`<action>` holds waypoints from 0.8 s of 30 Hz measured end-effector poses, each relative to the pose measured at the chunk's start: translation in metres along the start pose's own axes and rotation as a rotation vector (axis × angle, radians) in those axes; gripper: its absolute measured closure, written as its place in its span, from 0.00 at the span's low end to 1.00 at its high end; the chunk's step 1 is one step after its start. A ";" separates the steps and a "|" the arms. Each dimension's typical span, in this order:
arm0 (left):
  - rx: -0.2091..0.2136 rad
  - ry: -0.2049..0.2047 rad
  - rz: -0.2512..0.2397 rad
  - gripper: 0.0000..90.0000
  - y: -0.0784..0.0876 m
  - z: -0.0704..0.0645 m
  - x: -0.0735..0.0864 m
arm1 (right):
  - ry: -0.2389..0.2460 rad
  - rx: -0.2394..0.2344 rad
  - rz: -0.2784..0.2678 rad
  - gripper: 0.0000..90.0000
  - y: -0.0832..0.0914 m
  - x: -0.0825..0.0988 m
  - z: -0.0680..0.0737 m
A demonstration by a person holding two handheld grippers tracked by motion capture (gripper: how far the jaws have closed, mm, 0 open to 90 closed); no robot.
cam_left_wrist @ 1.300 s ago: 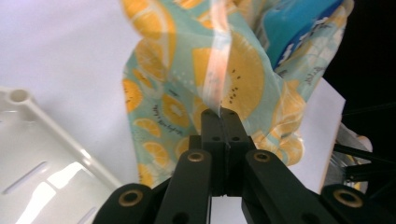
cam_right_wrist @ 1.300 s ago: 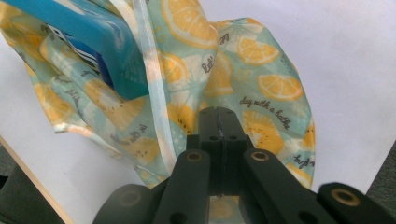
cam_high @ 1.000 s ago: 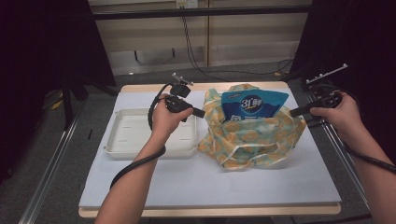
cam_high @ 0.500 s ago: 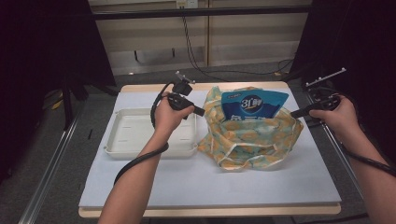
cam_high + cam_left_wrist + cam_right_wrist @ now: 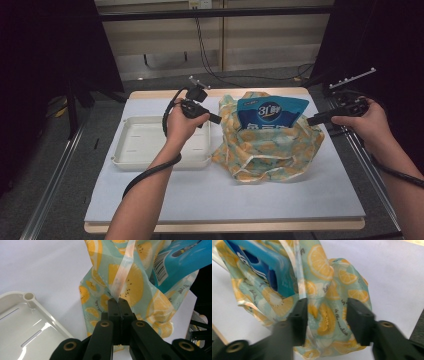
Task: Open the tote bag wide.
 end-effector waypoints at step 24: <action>-0.020 0.039 0.008 1.00 0.002 0.020 -0.001 | -0.043 0.035 0.014 1.00 -0.039 -0.009 -0.011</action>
Point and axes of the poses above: each handheld gripper's, and its own axes: y roughly backward along the jaws, x roughly out of its underside, z roughly to its left, the point moved 8 cm from there along -y, roughly forward along the jaws, and after that the axes turned 7 degrees about x, right-handed, at the moved point
